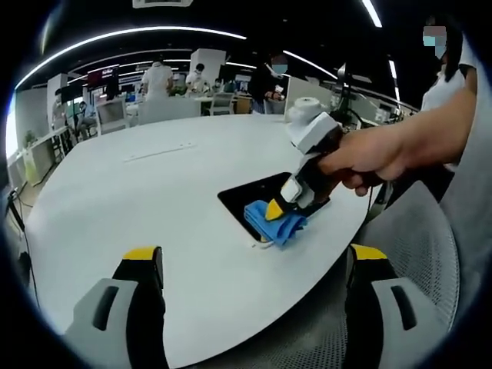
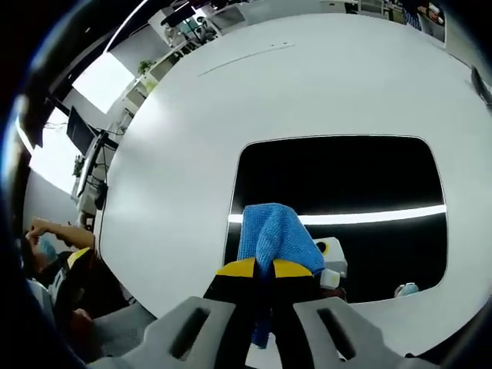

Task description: Wipe the mirror surface with the cleaning cloth until all visible marks leave the cleaned area.

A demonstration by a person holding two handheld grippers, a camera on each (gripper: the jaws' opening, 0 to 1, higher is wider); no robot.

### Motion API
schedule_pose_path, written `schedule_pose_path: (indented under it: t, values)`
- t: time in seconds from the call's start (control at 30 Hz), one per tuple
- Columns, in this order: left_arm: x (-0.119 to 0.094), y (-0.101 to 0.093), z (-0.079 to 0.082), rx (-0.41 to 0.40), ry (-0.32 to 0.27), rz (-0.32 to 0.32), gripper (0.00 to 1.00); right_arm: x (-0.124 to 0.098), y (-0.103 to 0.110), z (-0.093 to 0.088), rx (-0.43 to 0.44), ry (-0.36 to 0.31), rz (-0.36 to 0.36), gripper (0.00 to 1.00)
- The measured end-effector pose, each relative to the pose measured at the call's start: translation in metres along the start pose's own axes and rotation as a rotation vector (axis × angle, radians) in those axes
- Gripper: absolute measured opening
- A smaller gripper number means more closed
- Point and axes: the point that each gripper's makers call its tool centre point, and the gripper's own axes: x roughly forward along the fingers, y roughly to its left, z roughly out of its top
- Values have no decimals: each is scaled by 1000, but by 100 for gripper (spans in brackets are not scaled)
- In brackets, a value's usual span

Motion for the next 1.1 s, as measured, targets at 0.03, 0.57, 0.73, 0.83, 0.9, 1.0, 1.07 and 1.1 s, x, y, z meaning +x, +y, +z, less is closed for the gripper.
schedule_pose_path:
  t: [0.03,0.57,0.73,0.83,0.9,1.0,1.07,1.1]
  values:
    - [1,0,-3,0,14,-1,99,0,1,0,-1,0,1,0]
    - [2,-4,-5,10,24,-16,99,2,14,-2,-56,13,17,0]
    - [2,-3,-6,16,32,-9,99,3,14,-1,-60,16,22,0]
    - [2,-3,-6,16,31,-11,99,2,13,1,-56,14,22,0]
    - [2,-4,-6,17,32,-14,99,4,12,3,-52,14,21,0]
    - [3,-4,-6,22,31,-15,98,6,13,6,-55,13,20,0]
    - [2,-4,-6,22,29,-12,98,7,13,9,-59,12,18,0]
    - [3,-4,-6,21,27,-12,98,8,13,11,-56,12,19,0]
